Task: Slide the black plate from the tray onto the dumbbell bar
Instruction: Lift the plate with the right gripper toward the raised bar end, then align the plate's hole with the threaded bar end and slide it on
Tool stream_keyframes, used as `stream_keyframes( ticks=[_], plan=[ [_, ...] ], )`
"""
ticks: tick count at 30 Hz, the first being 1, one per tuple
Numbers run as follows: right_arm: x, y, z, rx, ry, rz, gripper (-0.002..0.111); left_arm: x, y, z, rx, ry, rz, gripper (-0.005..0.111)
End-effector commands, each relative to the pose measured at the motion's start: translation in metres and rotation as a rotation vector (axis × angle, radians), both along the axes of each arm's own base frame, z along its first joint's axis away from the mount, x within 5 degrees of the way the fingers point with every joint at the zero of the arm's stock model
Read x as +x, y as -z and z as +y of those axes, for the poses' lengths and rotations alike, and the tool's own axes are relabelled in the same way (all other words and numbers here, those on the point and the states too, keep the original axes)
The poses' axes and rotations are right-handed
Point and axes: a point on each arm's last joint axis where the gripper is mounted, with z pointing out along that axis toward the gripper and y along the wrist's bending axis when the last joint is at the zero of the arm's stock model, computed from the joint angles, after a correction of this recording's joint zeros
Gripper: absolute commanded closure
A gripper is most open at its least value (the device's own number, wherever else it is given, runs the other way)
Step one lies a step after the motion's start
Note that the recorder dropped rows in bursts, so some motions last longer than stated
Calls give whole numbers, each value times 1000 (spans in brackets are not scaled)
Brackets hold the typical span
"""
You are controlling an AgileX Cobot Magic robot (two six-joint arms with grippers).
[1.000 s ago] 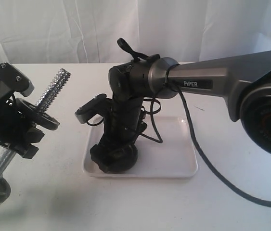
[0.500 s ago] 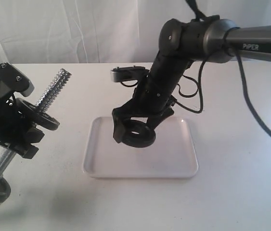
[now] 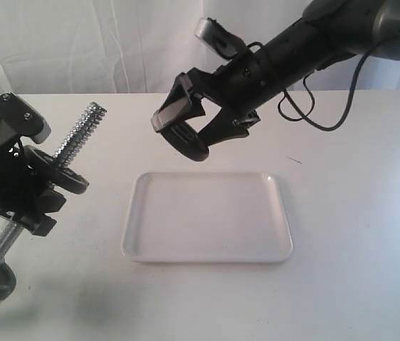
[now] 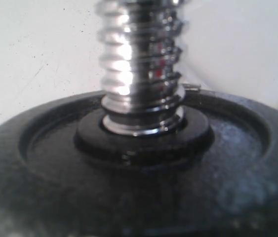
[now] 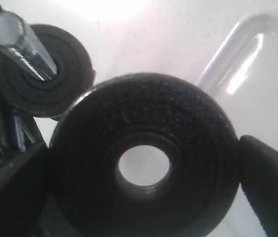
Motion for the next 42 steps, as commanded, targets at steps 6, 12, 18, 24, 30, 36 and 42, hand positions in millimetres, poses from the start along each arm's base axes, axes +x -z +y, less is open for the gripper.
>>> stream_keyframes(
  ticks=[6, 12, 18, 24, 30, 36, 42],
  plan=[
    [-4, -38, 1, 225, 42, -11, 108, -1, -22, -5, -65, -17, -83, 107],
    [-4, -39, 2, 240, 46, -6, 108, -6, -22, -19, -40, 75, -110, 107],
    [-4, -39, 3, 241, 44, -6, 108, -7, -22, -21, -41, 81, -110, 107],
    [-9, -40, 11, 241, 22, -5, 108, -7, -22, -21, -39, 81, -114, 107],
    [-17, -40, 24, 243, -14, 0, 108, -6, -23, -20, -39, 79, -117, 107],
    [-21, -40, 31, 247, -32, 4, 108, -6, -23, -20, -39, 79, -117, 107],
    [-21, -41, 32, 257, -29, 7, 108, -6, -23, -20, -39, 79, -117, 107]
  ],
)
